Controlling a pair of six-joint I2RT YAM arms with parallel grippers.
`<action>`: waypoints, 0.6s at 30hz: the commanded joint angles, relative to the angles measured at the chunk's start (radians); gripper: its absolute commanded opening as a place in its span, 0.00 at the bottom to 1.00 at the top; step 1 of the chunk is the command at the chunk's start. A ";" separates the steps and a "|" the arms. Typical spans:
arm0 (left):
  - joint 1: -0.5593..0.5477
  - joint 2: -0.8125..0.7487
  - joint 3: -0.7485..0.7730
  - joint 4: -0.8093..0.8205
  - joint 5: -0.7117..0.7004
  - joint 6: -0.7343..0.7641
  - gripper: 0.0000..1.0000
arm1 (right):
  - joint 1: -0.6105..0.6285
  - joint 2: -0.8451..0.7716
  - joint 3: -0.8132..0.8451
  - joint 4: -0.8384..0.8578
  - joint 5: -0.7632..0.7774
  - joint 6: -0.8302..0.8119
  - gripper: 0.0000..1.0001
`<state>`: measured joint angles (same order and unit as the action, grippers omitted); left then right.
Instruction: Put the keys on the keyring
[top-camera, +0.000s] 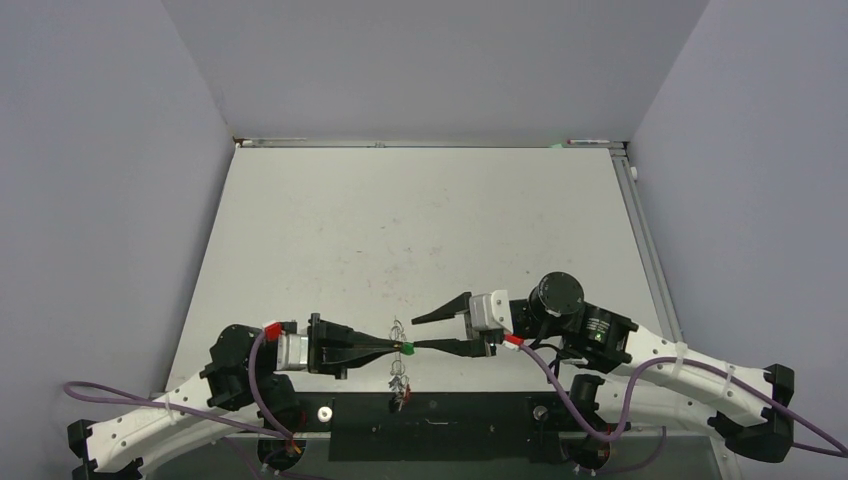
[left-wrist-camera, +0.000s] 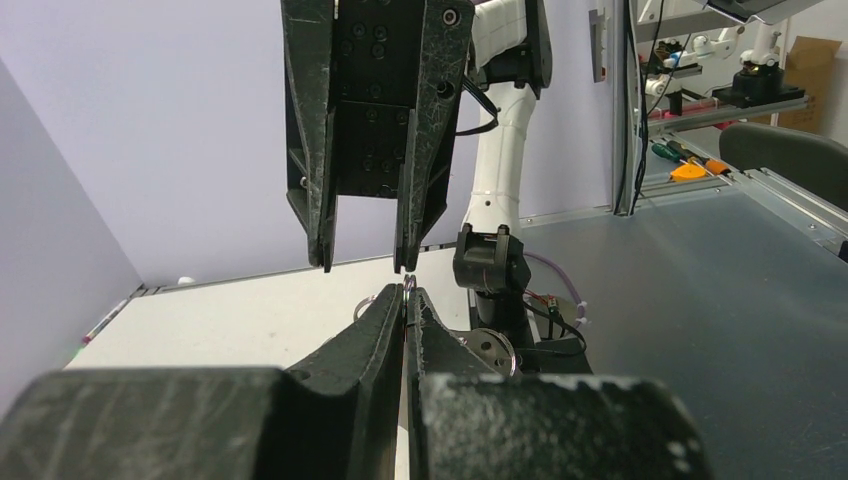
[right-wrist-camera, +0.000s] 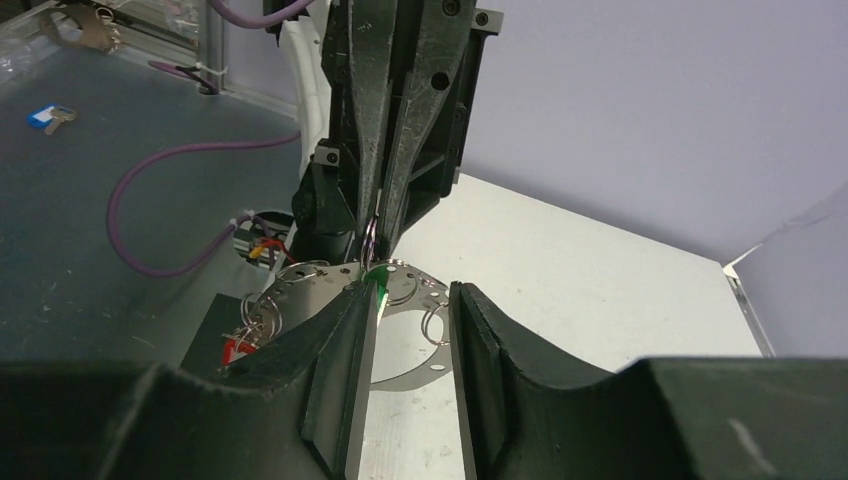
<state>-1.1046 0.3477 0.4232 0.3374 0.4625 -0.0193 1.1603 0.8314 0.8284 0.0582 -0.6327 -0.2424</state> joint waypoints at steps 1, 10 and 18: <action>0.002 -0.001 0.055 0.053 0.019 -0.012 0.00 | 0.009 0.008 0.060 -0.006 -0.097 -0.025 0.33; 0.000 0.015 0.013 0.136 -0.046 -0.028 0.00 | 0.008 0.036 0.041 0.039 -0.094 0.021 0.26; 0.001 0.044 -0.001 0.183 -0.059 -0.025 0.00 | 0.009 0.044 0.020 0.088 -0.057 0.047 0.26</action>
<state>-1.1046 0.3794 0.4145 0.4137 0.4240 -0.0372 1.1603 0.8749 0.8467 0.0658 -0.6941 -0.2115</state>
